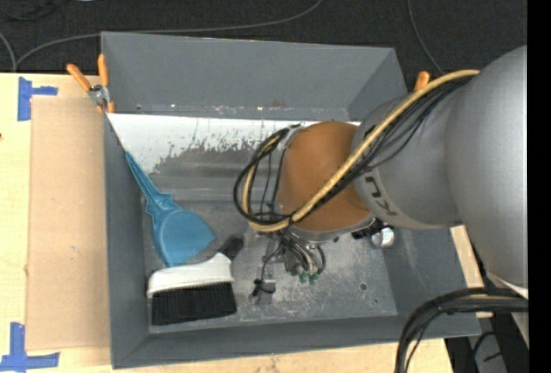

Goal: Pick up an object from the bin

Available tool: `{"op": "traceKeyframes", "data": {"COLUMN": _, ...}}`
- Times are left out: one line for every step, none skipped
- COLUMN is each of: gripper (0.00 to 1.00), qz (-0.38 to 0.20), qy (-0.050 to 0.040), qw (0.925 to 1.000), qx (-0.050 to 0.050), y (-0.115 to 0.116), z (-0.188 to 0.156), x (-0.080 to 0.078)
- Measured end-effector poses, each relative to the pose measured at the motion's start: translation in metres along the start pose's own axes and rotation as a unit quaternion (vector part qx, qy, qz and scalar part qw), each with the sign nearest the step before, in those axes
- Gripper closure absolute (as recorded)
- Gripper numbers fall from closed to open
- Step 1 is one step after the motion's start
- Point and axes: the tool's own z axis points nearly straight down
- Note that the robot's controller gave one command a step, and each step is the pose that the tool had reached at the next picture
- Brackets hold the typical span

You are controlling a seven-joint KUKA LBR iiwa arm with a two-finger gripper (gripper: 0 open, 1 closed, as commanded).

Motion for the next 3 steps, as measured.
{"op": "traceKeyframes", "data": {"gripper": 0.00, "qz": -0.188, "qy": 0.0003, "qw": 0.9821, "qx": -0.001, "y": 0.003, "z": 0.037, "x": -0.015}}
{"op": "traceKeyframes", "data": {"gripper": 0.00, "qz": -0.193, "qy": -0.0008, "qw": 0.9812, "qx": -0.001, "y": 0.000, "z": 0.041, "x": -0.021}}
{"op": "traceKeyframes", "data": {"gripper": 0.00, "qz": -0.207, "qy": -0.0020, "qw": 0.9784, "qx": 0.000, "y": 0.071, "z": 0.039, "x": 0.012}}
